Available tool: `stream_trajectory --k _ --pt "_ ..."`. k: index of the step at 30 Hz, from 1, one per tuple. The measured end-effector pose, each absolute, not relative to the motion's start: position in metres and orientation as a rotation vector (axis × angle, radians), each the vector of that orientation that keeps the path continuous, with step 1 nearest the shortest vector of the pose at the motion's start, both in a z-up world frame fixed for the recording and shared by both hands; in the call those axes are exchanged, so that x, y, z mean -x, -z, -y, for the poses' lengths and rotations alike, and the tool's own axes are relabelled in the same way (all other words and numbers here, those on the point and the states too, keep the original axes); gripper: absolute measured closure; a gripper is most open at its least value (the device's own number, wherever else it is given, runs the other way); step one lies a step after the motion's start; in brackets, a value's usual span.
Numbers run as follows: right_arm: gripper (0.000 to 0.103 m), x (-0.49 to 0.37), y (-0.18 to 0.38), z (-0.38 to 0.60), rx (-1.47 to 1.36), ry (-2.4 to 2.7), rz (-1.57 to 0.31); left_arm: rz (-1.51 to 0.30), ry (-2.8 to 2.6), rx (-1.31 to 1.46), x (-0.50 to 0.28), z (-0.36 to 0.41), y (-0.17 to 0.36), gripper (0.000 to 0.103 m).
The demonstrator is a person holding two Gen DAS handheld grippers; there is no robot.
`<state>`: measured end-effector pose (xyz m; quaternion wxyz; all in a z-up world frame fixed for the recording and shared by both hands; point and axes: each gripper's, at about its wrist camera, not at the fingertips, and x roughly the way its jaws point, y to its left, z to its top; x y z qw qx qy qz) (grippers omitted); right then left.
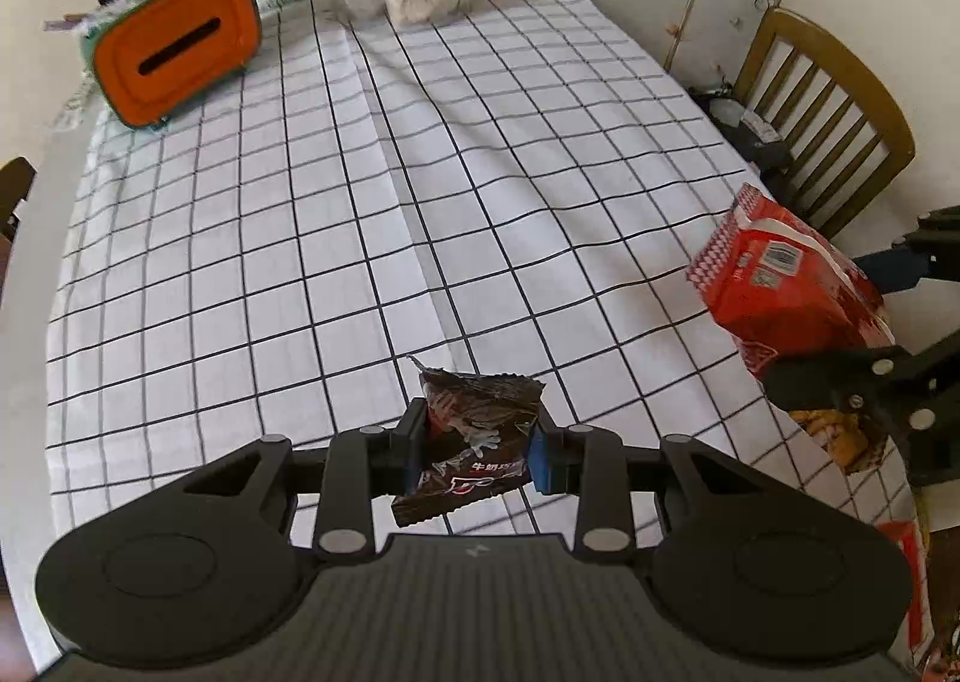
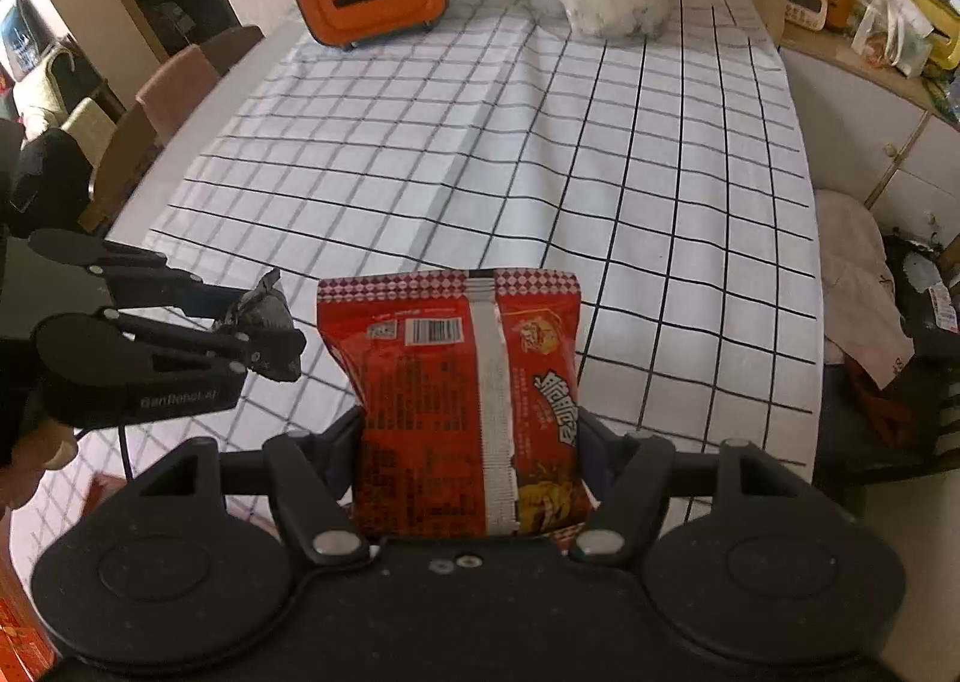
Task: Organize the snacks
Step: 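Carry the brown chocolate and red chip bag over the white box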
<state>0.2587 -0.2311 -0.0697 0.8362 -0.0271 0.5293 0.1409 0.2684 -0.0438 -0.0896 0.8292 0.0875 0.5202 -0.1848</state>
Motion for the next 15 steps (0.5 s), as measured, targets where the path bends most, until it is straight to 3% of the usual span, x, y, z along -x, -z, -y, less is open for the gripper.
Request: stream_trajectory --k 15 --pt "0.034 -0.173 0.037 0.222 0.045 -0.367 -1.076 -1.061 0.397 -0.231 -0.178 0.050 0.038 0.071"
